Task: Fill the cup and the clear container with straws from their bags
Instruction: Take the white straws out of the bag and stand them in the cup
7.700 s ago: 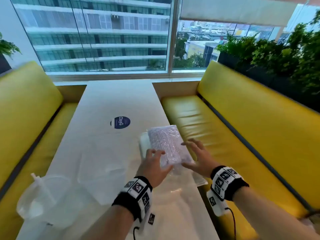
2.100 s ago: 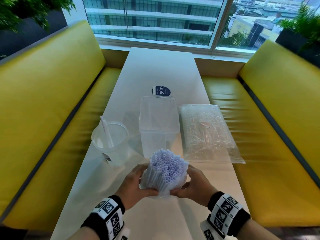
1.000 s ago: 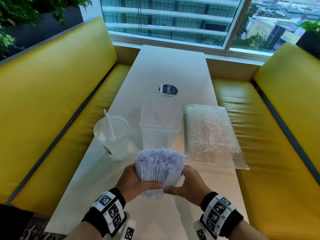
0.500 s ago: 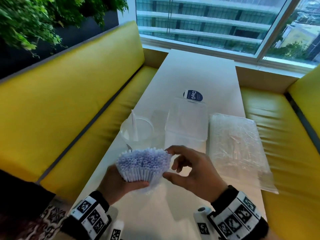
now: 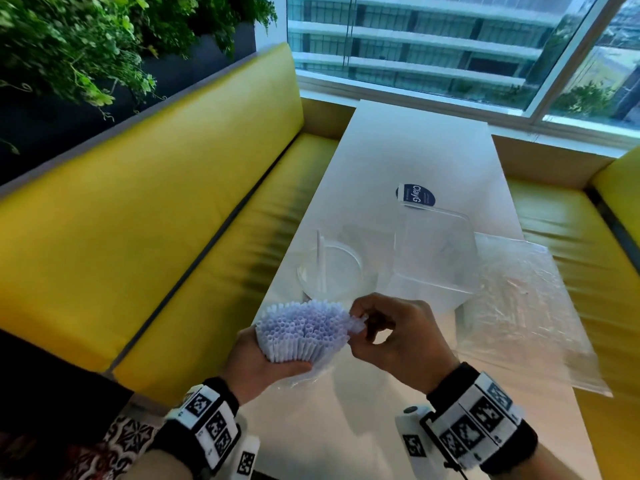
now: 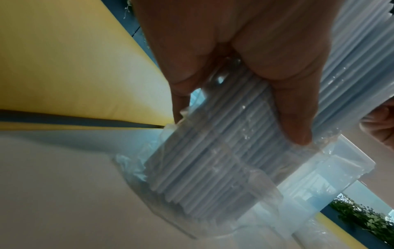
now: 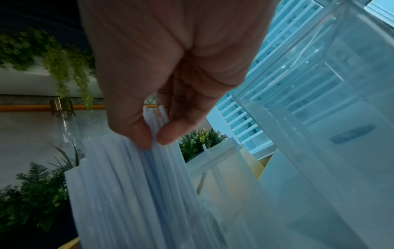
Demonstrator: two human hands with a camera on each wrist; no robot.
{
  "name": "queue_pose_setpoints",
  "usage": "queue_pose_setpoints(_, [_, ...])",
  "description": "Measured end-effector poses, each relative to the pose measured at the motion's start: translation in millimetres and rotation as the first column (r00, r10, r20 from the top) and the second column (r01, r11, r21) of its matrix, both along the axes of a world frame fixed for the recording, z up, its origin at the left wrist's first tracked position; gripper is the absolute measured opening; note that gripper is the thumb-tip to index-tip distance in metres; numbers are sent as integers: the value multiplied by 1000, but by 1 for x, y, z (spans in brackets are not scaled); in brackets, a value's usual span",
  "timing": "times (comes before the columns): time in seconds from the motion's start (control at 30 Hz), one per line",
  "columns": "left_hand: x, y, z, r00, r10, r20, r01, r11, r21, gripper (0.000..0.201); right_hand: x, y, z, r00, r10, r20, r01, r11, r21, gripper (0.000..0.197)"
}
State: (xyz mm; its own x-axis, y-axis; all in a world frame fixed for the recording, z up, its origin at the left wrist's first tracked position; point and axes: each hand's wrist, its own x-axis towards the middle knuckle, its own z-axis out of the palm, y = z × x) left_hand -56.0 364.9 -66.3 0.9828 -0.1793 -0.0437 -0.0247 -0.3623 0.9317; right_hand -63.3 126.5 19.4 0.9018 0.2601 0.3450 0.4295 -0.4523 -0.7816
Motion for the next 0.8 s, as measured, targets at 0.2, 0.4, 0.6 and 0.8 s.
queue_pose_setpoints(0.2, [2, 8, -11, 998, 45, -51, -49, 994, -99, 67, 7, 6, 12, 1000, 14, 0, -14, 996, 92, 24])
queue_pose_setpoints(0.4, [7, 8, -14, 999, 30, -39, -34, 994, -106, 67, 6, 18, -9, 998, -54, -35, 58, 988, 144, 27])
queue_pose_setpoints(0.6, [11, 11, -10, 1000, -5, -13, 4, 997, -78, 60, 7, 25, 11, 985, -140, 103, 116, 971, 208, 9])
queue_pose_setpoints(0.8, [10, 11, -11, 1000, 10, -16, -12, 996, -90, 61, 12, 33, -3, 984, -175, 30, 169, 975, 146, 20])
